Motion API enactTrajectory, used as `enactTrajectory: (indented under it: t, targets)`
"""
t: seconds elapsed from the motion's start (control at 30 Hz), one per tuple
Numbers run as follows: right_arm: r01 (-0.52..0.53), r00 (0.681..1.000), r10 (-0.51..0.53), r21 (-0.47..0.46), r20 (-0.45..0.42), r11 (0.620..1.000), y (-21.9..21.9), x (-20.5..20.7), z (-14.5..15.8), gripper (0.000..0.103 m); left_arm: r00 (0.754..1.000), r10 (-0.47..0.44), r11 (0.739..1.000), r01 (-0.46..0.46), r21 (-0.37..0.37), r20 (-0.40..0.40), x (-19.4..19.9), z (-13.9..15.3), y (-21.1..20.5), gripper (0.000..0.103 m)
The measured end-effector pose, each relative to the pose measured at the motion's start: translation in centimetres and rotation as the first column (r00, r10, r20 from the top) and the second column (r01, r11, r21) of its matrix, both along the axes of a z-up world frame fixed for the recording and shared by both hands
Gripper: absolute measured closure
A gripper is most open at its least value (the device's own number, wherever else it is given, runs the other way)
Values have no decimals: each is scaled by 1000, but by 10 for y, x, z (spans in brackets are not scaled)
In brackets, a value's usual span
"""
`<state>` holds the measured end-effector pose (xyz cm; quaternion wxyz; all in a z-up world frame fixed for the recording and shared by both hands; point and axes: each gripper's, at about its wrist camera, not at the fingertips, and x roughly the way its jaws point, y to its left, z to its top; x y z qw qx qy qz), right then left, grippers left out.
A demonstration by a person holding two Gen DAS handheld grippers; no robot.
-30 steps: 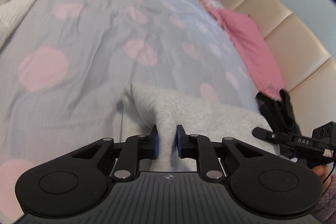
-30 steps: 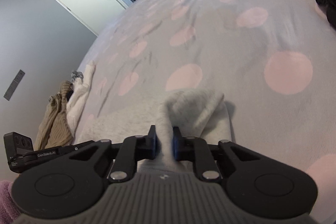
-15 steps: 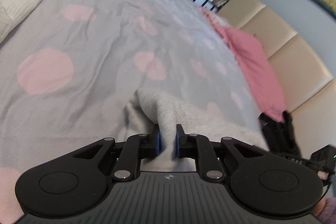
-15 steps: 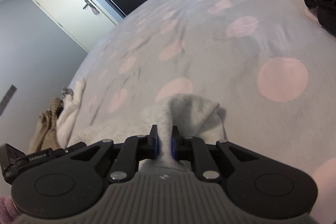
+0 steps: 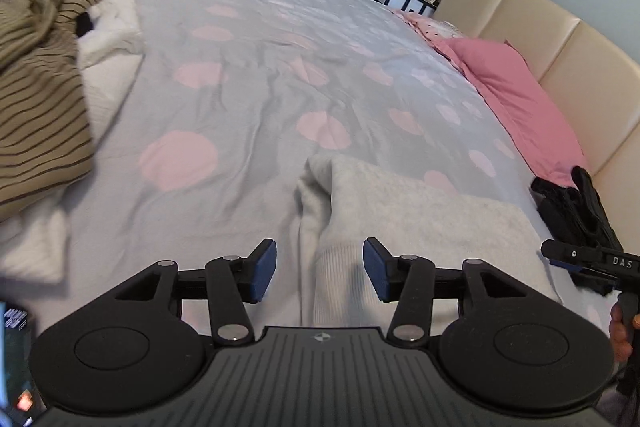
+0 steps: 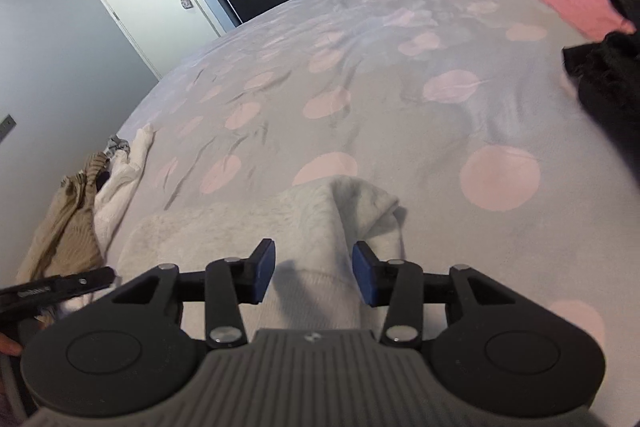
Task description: Fold clothes
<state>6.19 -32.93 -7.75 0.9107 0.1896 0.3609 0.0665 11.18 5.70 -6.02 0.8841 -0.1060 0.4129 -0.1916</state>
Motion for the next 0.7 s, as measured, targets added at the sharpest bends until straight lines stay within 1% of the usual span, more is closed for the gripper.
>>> enactTrajectory:
  t: [0.07,0.17,0.23,0.27,0.3,0.4,0.47,0.53,0.6,0.7]
  targets:
    - [-16,1000,16,-46,-5,999,3,-17,6,49,1000,-28,999,28,17,-4,-16,7,1,56]
    - [-24,996,18,-71,-83,997,5,-37,8,47,997,-78,996,79,40,-12,-40,14,-1,52]
    - [-30,993,23,-53,-119,998,4,-52,9,46,994,-109,993,110,50,-23,-57,17,-4,50]
    - [-32,991,26,-43,-133,999,4,-60,9,44,993,-117,991,119,56,-31,-65,17,-6,50]
    - [-27,989,22,-36,-148,999,3,-69,9,42,992,-120,991,123,61,-42,-72,17,-6,50]
    - [-11,978,6,-19,-209,1000,1,-96,3,41,989,-123,988,130,86,-83,-95,13,-8,50]
    - [-11,966,8,-10,-260,1000,2,-117,-5,39,982,-138,982,152,110,-127,-109,7,-10,49]
    - [-18,953,10,-22,-304,1000,5,-132,-12,37,972,-156,974,181,135,-178,-123,-1,-13,49]
    - [-43,936,26,-41,-352,998,10,-144,-20,35,959,-167,966,206,157,-229,-135,-8,-15,49]
    - [-92,905,65,-45,-421,995,19,-154,-35,35,940,-162,955,226,192,-300,-144,-21,-18,49]
